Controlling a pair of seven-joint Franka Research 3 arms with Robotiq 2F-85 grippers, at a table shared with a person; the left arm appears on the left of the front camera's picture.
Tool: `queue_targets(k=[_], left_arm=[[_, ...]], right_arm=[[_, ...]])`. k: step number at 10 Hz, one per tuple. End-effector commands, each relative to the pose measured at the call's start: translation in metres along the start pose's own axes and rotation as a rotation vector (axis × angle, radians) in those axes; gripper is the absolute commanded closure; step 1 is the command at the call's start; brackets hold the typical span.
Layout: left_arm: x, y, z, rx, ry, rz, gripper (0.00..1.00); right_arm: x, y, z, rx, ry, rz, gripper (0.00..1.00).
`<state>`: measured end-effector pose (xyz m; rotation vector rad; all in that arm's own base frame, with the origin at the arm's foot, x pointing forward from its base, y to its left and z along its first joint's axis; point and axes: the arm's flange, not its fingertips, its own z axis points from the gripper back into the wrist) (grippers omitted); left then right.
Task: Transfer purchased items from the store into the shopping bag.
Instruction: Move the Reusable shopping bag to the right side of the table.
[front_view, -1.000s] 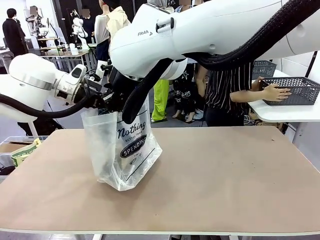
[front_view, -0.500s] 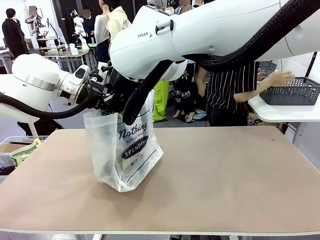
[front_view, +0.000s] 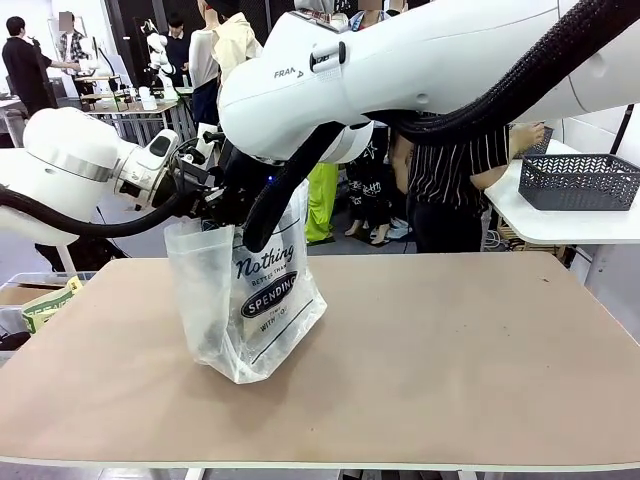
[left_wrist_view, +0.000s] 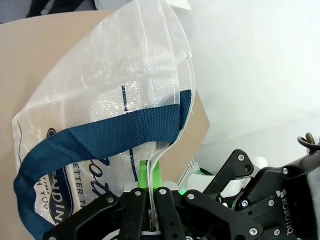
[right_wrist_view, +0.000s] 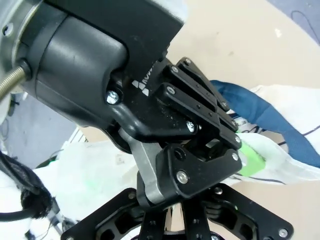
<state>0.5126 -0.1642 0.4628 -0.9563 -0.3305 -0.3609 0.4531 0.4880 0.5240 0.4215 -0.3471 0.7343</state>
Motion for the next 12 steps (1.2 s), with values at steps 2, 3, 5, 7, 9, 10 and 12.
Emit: queue_targets(k=[2, 3, 5, 7, 9, 10, 12], left_arm=[[-0.013, 0.001, -0.016, 0.003, 0.045, 0.02, 1.0], [-0.014, 0.001, -0.015, 0.002, 0.045, 0.019, 1.0], [-0.015, 0.001, -0.013, -0.003, 0.036, 0.022, 1.0], [-0.015, 0.002, -0.01, -0.001, 0.021, 0.028, 1.0], [-0.017, 0.003, -0.003, 0.0, -0.007, 0.028, 1.0], [-0.018, 0.002, 0.001, -0.002, -0.022, 0.025, 1.0], [-0.017, 0.0, 0.011, 0.007, -0.058, 0.015, 1.0]], right_arm=[[0.014, 0.006, 0.01, -0.066, -0.107, -0.022, 0.53], [0.014, 0.007, 0.01, -0.07, -0.111, -0.029, 0.33], [0.011, 0.007, 0.011, -0.081, -0.099, -0.042, 0.0], [0.007, 0.007, 0.013, -0.098, -0.098, -0.07, 0.0], [-0.005, 0.006, 0.021, -0.117, -0.096, -0.105, 0.0], [-0.011, 0.003, 0.026, -0.13, -0.108, -0.135, 0.0], [-0.024, -0.002, 0.035, -0.144, -0.126, -0.185, 0.0]])
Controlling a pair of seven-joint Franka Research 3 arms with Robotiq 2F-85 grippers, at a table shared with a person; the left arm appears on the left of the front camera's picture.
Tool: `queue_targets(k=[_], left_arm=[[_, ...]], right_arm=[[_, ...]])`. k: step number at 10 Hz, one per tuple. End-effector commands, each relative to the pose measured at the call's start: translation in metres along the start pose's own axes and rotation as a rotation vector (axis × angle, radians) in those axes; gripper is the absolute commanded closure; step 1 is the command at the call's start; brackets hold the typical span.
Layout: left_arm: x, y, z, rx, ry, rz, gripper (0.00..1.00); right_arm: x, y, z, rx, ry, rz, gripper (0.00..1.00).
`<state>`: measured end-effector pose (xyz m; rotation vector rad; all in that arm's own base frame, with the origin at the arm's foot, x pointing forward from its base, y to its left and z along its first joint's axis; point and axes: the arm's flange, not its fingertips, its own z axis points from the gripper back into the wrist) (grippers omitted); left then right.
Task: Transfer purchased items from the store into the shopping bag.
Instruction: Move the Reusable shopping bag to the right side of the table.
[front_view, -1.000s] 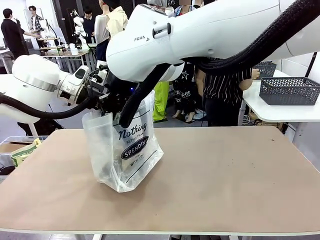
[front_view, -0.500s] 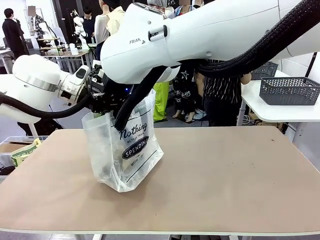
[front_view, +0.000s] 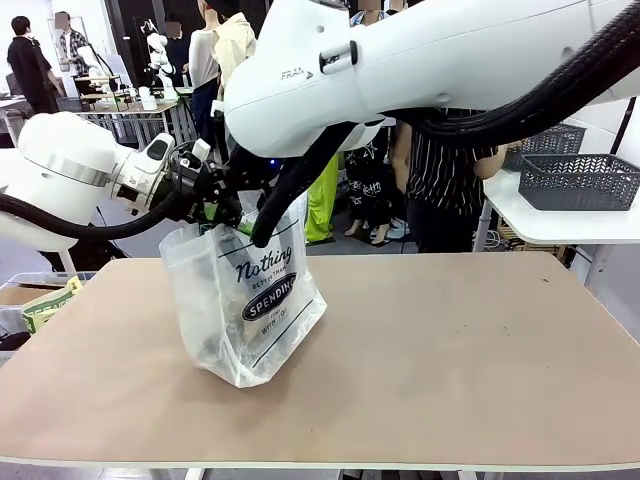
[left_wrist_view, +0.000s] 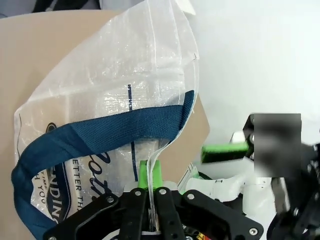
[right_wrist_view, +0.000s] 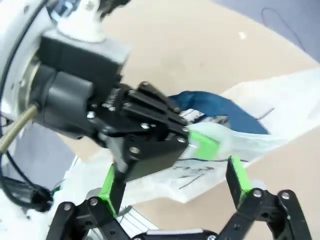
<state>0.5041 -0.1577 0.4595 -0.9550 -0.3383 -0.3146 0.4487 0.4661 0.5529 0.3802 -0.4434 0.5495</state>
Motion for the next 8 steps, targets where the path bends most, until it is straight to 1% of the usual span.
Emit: queue_targets(k=[1, 2, 3, 4, 6, 8], left_arm=[[-0.008, -0.003, 0.006, -0.004, -0.037, -0.018, 1.0], [-0.008, -0.003, 0.007, 0.001, -0.038, -0.017, 1.0], [-0.006, -0.002, 0.006, 0.014, -0.045, -0.014, 1.0], [-0.006, -0.006, 0.008, 0.037, -0.056, -0.012, 1.0], [-0.002, -0.012, 0.015, 0.076, -0.099, -0.027, 1.0], [0.002, -0.017, 0.018, 0.109, -0.123, -0.025, 1.0]], right_arm=[[-0.029, -0.002, 0.011, -0.038, -0.022, -0.045, 0.0], [-0.038, -0.004, 0.02, -0.031, -0.027, -0.04, 0.0], [-0.044, -0.013, 0.035, -0.035, -0.049, -0.079, 0.0], [-0.056, -0.025, 0.054, -0.052, -0.062, -0.149, 0.0], [-0.084, -0.056, 0.093, -0.1, -0.028, -0.267, 0.0], [-0.112, -0.093, 0.129, -0.24, -0.024, -0.431, 0.0]])
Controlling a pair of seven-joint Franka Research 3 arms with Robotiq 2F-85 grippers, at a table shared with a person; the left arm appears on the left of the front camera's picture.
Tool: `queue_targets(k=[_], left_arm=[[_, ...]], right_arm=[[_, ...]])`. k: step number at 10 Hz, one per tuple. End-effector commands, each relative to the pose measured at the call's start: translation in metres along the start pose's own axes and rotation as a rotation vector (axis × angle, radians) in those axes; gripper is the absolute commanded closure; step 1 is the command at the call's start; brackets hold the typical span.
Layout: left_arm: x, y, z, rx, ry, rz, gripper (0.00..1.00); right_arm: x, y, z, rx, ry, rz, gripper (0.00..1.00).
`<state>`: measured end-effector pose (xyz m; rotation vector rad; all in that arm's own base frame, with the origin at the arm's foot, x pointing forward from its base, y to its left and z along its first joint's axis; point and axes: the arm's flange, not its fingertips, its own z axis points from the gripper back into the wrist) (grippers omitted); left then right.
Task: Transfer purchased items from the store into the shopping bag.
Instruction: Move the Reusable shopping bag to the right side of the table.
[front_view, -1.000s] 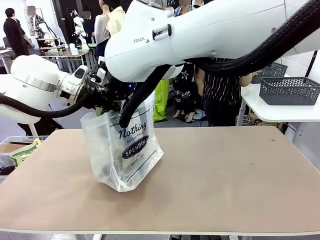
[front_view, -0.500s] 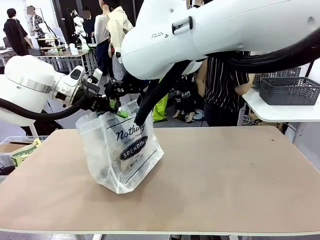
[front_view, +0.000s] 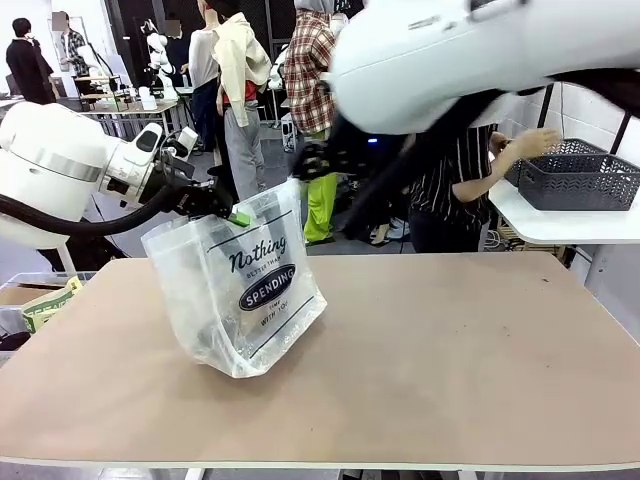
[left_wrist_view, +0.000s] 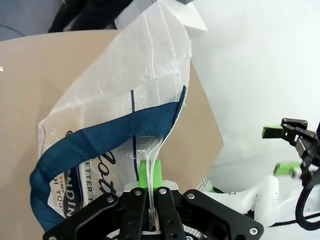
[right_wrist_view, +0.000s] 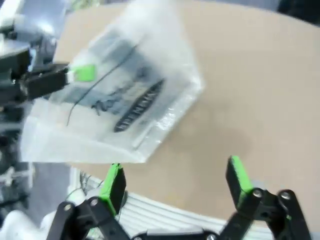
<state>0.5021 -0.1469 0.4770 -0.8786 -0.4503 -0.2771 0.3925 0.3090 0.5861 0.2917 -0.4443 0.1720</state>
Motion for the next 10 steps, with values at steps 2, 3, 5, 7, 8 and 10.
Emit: queue_targets(k=[2, 3, 5, 7, 8, 10], left_arm=[[0.005, -0.011, -0.003, 0.068, -0.033, 0.007, 1.0], [0.009, -0.012, -0.001, 0.088, -0.041, 0.009, 1.0], [0.006, -0.016, 0.008, 0.129, -0.066, 0.014, 1.0], [0.007, -0.016, 0.009, 0.157, -0.071, 0.002, 1.0], [0.01, -0.022, 0.012, 0.194, -0.089, 0.003, 1.0], [0.022, -0.04, 0.035, 0.278, -0.124, -0.025, 1.0]], right_arm=[[-0.01, -0.071, 0.027, -0.24, 0.02, -0.219, 0.0], [-0.009, -0.098, 0.032, -0.279, 0.063, -0.254, 0.0], [-0.021, -0.16, 0.039, -0.375, 0.133, -0.333, 0.0], [-0.031, -0.209, 0.034, -0.325, 0.213, -0.413, 0.0], [-0.034, -0.225, 0.024, -0.293, 0.204, -0.44, 0.0], [-0.025, -0.2, 0.037, -0.37, 0.181, -0.392, 0.0]])
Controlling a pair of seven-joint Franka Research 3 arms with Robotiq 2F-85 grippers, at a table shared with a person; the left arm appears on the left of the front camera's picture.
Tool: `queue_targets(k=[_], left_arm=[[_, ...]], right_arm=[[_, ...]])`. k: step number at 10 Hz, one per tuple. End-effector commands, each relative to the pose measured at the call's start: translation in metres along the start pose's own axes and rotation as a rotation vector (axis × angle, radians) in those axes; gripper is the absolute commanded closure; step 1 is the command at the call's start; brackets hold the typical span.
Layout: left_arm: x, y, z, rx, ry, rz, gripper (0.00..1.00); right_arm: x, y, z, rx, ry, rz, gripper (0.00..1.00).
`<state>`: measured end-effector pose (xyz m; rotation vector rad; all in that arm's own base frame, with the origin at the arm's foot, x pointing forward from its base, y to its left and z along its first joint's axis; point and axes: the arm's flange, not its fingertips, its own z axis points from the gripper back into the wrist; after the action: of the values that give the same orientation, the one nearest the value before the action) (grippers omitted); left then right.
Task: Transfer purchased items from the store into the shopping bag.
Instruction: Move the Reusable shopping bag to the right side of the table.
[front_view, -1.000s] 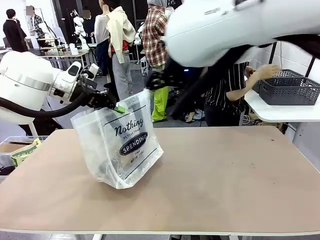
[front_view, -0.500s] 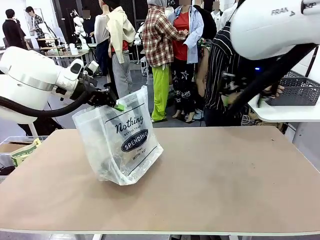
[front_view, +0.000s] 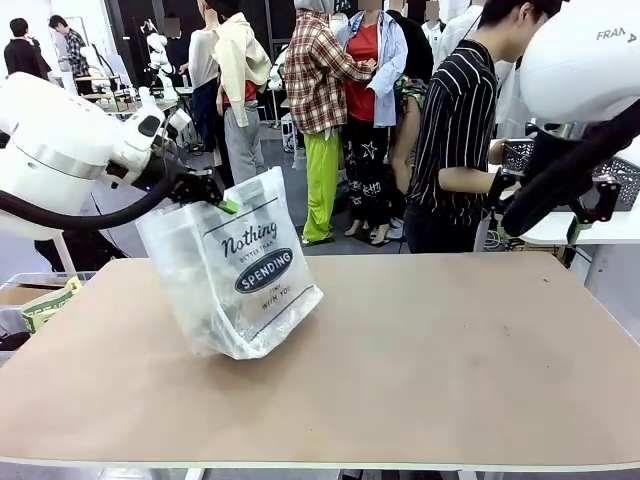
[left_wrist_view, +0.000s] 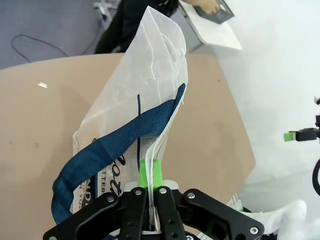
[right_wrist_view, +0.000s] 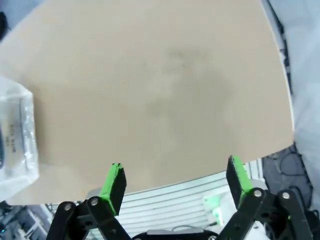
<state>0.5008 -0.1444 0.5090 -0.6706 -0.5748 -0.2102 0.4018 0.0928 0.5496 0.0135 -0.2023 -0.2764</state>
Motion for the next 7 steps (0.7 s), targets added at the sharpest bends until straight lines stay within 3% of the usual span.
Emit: queue_targets(k=[1, 5, 7], left_arm=[[0.018, -0.018, 0.033, 0.108, -0.066, 0.011, 1.0], [0.03, 0.015, 0.118, 0.287, -0.188, 0.108, 1.0], [0.022, 0.062, 0.153, 0.382, -0.148, 0.084, 1.0]], right_arm=[[-0.002, 0.013, 0.009, -0.013, -0.026, 0.014, 0.0], [-0.002, 0.013, 0.009, -0.013, -0.026, 0.014, 0.0], [-0.002, 0.013, 0.009, -0.013, -0.026, 0.014, 0.0]])
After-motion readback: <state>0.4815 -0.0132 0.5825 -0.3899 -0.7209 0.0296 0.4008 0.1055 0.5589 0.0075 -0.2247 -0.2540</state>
